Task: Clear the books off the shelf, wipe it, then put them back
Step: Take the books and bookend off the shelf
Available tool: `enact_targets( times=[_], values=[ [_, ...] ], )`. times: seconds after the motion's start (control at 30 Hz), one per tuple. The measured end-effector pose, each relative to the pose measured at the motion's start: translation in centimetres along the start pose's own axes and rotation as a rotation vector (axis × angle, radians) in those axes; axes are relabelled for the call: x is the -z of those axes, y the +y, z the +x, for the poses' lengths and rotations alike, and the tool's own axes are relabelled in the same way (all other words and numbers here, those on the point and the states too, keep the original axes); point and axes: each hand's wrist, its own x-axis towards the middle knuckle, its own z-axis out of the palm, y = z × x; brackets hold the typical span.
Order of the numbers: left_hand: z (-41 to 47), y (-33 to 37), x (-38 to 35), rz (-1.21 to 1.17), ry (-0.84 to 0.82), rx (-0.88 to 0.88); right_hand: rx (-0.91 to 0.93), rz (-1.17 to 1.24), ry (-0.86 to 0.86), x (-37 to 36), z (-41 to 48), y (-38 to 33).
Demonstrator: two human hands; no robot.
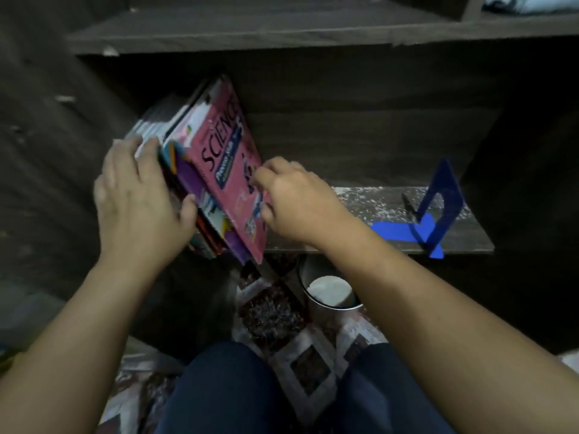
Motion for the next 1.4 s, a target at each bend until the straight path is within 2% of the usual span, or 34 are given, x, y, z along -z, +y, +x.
enact_targets(
  times=[0.23,0.37,0.53,0.7,0.8,0.87,1.0,1.07,1.13,1.27,1.33,1.4],
  values=[
    [0.4,-1.3,-0.6,-0.088,-0.14,-0.005,0.084,0.126,0.076,0.6,4.8,-2.7],
    [0.1,-1.1,-0.9,-0.102,-0.135,0.004,0.149,0.061,0.045,0.5,6.3,-3.6],
    [0.0,-1.3,-1.2,-0.105,-0.126,0.003,0.128,0.078,0.051,0.1,6.6,-3.1],
    [0.0,-1.5,-1.1,-0.11,-0.145,0.032,0.146,0.093,0.199,0.4,7.2,-2.0],
    [0.1,-1.3,-1.0,-0.116,-0.164,0.05,0.205,-0.041,0.261,1.3,7.7,-0.8],
    [0.0,-0.8,-0.9,-0.115,-0.159,0.094,0.252,-0.202,0.217,2.0,8.2,0.3],
    [-1.7,1.4,-1.3,-0.139,0.005,0.076,0.285,-0.298,0.146,3.3,8.1,2.5],
    [-3.1,2.9,-2.1,-0.212,-0.021,-0.037,0.24,-0.29,0.162,3.7,6.5,3.8],
    [-4.0,4.4,-3.3,-0.299,-0.121,-0.127,0.174,-0.235,0.22,4.2,3.9,5.2],
    [-4.1,6.6,-5.4,-0.37,-0.355,-0.128,0.027,-0.049,0.376,4.9,-2.8,7.5],
    [-3.6,7.5,-5.7,-0.339,-0.396,-0.124,-0.064,0.057,0.467,5.0,-6.6,8.1],
    [-3.3,8.7,-5.3,-0.327,-0.366,-0.177,-0.178,0.176,0.512,4.8,-10.3,8.5]
  ],
)
